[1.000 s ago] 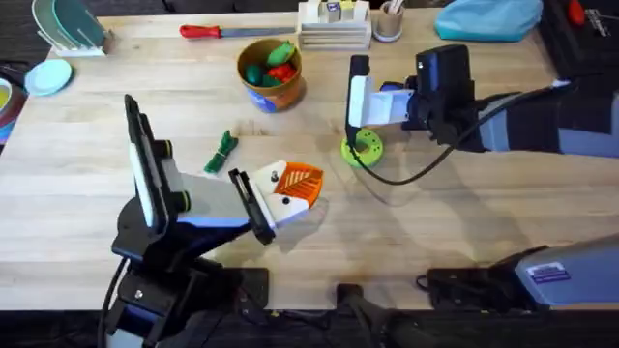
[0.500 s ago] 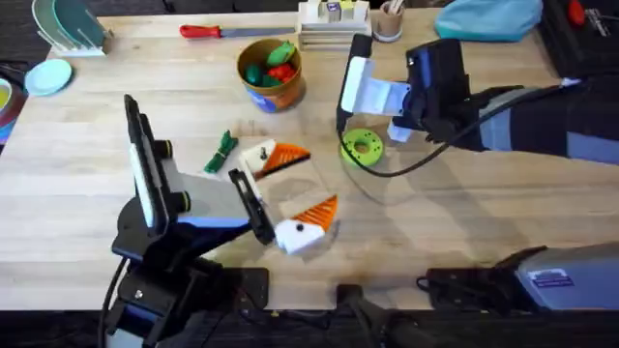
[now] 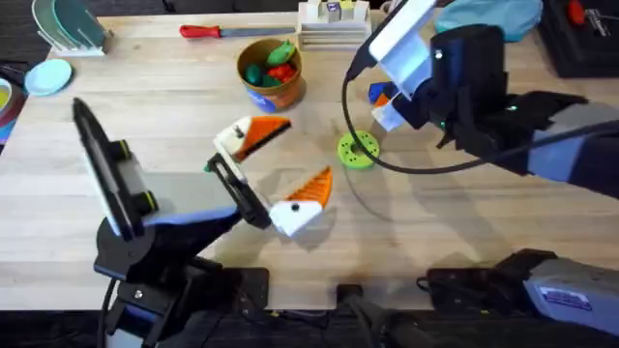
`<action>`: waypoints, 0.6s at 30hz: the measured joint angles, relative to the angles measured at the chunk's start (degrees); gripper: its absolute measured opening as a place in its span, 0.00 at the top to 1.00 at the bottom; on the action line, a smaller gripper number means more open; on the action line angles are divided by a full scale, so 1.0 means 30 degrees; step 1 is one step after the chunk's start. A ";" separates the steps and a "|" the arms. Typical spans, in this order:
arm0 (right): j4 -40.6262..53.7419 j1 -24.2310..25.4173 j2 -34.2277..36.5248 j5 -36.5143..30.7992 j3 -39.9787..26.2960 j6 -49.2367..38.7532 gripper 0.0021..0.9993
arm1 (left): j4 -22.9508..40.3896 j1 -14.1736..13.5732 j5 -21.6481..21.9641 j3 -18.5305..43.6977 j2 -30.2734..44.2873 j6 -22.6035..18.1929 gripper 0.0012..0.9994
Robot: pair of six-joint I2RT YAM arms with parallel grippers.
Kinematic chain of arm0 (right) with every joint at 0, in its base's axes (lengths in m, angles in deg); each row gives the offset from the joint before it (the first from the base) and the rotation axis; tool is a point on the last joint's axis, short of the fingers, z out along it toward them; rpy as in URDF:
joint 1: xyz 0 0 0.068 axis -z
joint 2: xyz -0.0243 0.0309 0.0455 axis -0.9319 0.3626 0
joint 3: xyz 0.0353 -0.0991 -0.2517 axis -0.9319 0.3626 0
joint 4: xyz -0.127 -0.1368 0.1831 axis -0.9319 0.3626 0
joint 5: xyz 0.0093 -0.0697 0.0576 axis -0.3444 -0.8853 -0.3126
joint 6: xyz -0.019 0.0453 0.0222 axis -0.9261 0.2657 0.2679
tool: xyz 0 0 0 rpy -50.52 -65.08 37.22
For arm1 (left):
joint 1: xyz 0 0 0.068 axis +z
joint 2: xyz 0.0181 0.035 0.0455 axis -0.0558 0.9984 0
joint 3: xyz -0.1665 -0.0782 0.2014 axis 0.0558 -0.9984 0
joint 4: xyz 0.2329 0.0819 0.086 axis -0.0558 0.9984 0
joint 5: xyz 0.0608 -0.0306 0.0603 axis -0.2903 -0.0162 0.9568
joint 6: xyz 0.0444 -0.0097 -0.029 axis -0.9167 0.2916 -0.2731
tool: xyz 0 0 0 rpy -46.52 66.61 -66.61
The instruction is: Pick up the gripper from the table and insert it into the empty holder that is missing its gripper. Then pick up a screw, insert it into the mounting hole, and use the screwdriver to tighten it. Finally, clean up the table by picking up the vegetable and placing it into the bucket.
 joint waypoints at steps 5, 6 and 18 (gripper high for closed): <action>0.0015 0.0000 -0.1413 0.1042 0.0000 0.0964 0.01 | 0.2576 0.0000 0.3936 0.1536 0.0015 0.2119 0.01; 0.0041 0.0000 -0.1579 0.1206 0.0000 0.1085 0.01 | 0.3850 0.0000 0.4680 0.2325 0.0036 0.2445 0.01; 0.0197 0.0000 -0.3023 0.7815 0.0007 0.6309 0.01 | 1.8988 0.0000 1.1041 1.4543 0.7716 0.5191 0.01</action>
